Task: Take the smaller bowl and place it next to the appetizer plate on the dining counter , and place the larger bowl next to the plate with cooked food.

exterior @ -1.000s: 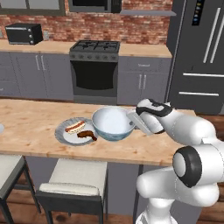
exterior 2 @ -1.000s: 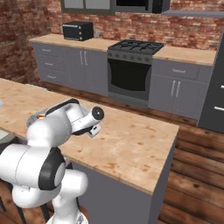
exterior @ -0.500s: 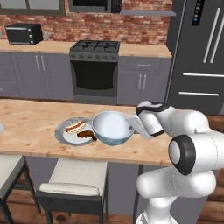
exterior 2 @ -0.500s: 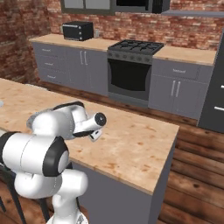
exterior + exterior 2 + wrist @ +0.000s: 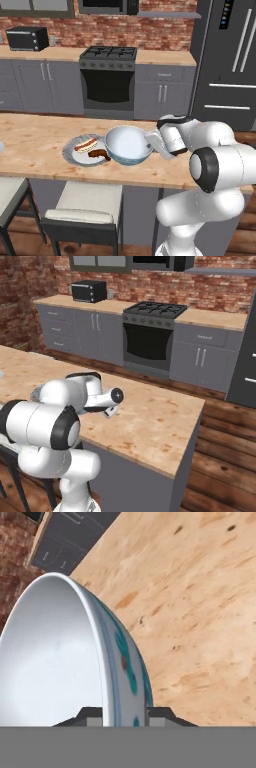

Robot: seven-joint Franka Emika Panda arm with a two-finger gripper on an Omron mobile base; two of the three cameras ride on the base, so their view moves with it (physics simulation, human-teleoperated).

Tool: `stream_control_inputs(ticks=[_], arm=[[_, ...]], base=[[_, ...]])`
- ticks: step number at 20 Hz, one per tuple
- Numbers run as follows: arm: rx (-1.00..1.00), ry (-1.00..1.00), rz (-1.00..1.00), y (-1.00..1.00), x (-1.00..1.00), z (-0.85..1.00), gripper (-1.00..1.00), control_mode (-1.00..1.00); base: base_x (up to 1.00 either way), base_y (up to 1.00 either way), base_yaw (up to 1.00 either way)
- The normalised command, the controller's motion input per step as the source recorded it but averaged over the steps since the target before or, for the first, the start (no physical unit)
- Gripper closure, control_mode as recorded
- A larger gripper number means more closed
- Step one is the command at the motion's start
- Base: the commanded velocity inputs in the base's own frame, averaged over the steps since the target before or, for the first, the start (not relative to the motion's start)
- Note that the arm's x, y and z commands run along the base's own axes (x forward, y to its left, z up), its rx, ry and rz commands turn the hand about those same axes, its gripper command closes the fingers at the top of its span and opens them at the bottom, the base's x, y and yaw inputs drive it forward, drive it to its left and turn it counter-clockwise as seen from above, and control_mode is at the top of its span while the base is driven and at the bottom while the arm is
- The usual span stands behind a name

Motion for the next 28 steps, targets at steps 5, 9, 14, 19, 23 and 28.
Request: stream_control_inputs(ticks=[5, 9, 14, 19, 23, 28], arm=[[0.00, -0.02, 0.00, 0.00, 0.06, -0.10, -1.00, -1.00], [0.03, -0.09, 0.00, 0.00, -0.02, 0.00, -1.00, -1.00], [0.07, -0.17, 0.00, 0.00, -0.21, 0.14, -1.00, -1.00], [0.03, -0.18, 0.01, 0.00, -0.61, 0.87, -1.00, -1.00], [-0.01, 0.00, 0.00, -0.12, -0.51, 1.00, -1.00, -1.00], [-0.28, 0.35, -0.06, -0.30, -0.59, 0.91, -1.00, -1.00]], base=[[0.00, 0.00, 0.00], [0.00, 0.00, 0.00], [0.00, 0.00, 0.00], [0.00, 0.00, 0.00], [0.00, 0.00, 0.00], [0.00, 0.00, 0.00]])
